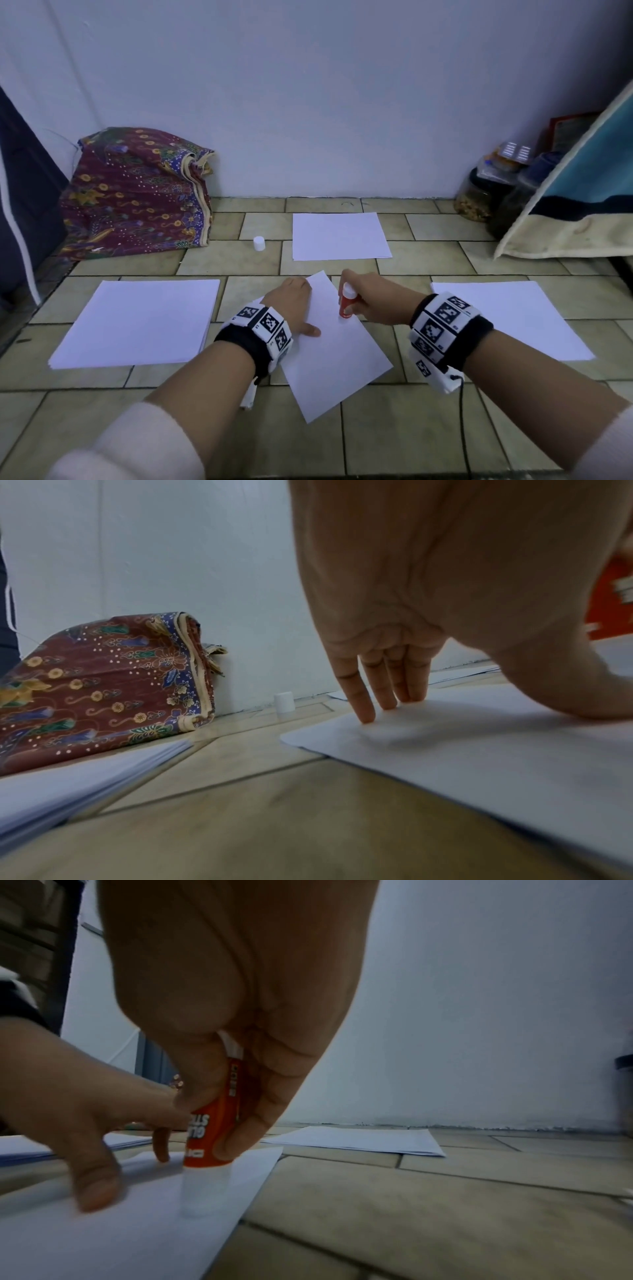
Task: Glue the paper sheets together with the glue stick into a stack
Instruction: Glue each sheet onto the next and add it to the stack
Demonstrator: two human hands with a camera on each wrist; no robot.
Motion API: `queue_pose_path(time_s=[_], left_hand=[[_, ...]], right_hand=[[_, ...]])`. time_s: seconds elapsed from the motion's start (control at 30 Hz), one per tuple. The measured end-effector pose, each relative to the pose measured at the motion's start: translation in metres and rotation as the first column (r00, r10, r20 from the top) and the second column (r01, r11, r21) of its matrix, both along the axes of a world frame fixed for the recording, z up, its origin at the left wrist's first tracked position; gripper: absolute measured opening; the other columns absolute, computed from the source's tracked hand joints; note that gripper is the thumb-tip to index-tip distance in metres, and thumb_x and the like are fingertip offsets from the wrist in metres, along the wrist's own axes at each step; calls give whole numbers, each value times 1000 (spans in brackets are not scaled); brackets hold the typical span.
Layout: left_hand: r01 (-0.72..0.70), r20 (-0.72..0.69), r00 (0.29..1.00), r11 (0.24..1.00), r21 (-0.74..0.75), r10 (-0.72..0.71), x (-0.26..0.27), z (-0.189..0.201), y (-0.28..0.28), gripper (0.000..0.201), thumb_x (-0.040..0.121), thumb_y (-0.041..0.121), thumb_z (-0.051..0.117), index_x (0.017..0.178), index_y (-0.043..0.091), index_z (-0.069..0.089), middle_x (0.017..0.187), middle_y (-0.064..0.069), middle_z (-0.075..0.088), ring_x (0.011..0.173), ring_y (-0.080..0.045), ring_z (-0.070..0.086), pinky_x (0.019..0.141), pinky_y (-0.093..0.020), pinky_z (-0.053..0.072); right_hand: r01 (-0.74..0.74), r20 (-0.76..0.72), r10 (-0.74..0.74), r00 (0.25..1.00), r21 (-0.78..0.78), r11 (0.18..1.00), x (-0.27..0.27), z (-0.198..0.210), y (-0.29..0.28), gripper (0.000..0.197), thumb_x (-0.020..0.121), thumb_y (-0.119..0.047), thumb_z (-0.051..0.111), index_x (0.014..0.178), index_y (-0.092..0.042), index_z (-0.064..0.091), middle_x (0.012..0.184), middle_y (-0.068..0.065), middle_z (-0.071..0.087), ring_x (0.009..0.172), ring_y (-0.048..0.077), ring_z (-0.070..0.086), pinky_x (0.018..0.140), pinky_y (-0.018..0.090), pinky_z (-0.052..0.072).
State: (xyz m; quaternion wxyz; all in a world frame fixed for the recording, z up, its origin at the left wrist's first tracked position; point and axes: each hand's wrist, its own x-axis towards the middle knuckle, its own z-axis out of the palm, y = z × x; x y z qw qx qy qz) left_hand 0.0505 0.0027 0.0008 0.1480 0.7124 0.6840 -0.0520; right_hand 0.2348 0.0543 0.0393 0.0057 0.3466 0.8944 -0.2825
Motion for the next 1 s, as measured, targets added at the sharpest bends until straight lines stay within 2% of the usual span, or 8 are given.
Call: queue_pose_path(time_s=[0.33, 0.47, 0.53, 0.6, 0.77, 0.87, 0.93, 1.0], left_hand=[[13, -66, 998, 999, -42, -16, -1, 8, -4, 82, 82, 57, 64, 142, 12, 32, 146, 1, 32, 136, -17, 29, 105, -39, 38], [22, -84, 996, 998, -64, -28, -6, 10, -4, 50, 96, 13, 46, 144, 15, 30, 149, 1, 28, 138, -17, 25, 104, -38, 36], [51, -74, 996, 996, -79, -57, -9, 12, -5, 56, 92, -2, 39, 144, 17, 31, 148, 2, 28, 135, -18, 29, 103, -36, 37], [63, -69, 995, 995, -82, -69, -13, 15, -8, 59, 91, -4, 41, 145, 19, 32, 146, 3, 29, 131, -19, 36, 100, -32, 39], [42, 25, 999, 991, -124, -40, -29, 12, -14, 61, 92, 26, 60, 145, 24, 31, 142, 1, 30, 131, -19, 35, 102, -34, 39], [13, -21, 1000, 992, -125, -15, -32, 6, -23, 64, 91, 43, 56, 145, 21, 28, 143, -3, 27, 134, -21, 28, 104, -37, 35], [-41, -70, 997, 992, -118, 33, -32, -1, -32, 83, 80, 67, 35, 146, 18, 24, 150, -4, 19, 138, -20, 20, 106, -37, 29], [-74, -82, 995, 991, -112, 64, -33, -8, -38, 113, 55, 75, 8, 150, 15, 19, 158, 2, 9, 144, -14, 12, 110, -38, 22]], right_hand=[[-155, -55, 150, 987, -113, 981, 56, -1, -31, 17, 89, 2, 56, 91, -13, 47, 98, 4, 69, 88, 10, 67, 79, 26, 54], [-115, 27, 119, 993, -127, 985, 67, 0, -24, 18, 87, -6, 63, 100, -11, 51, 101, 3, 69, 90, 14, 65, 78, 30, 54], [-32, 46, 43, 998, -223, 974, 72, 6, -14, 19, 85, -8, 67, 96, -12, 52, 101, 11, 69, 85, 20, 66, 76, 33, 56], [71, -112, -131, 985, -428, 901, 77, 16, -4, 18, 83, 0, 69, 90, -5, 53, 96, 22, 68, 78, 28, 68, 72, 36, 58], [79, -398, -626, 670, -800, 594, 84, 32, 16, 30, 64, 4, 76, 82, 1, 52, 94, 25, 69, 74, 30, 71, 62, 28, 59], [49, -385, -777, 499, -882, 469, 72, 33, 18, 8, 79, -4, 58, 83, -1, 52, 73, 15, 70, 65, 21, 72, 56, 23, 57], [50, -333, -820, 466, -915, 401, 60, 27, 19, 14, 90, -13, 46, 85, -2, 54, 67, 10, 68, 53, 16, 66, 50, 21, 54], [74, -275, -799, 534, -927, 368, 48, 19, 19, 22, 92, -25, 46, 87, -7, 57, 63, 6, 62, 44, 13, 54, 44, 20, 45]])
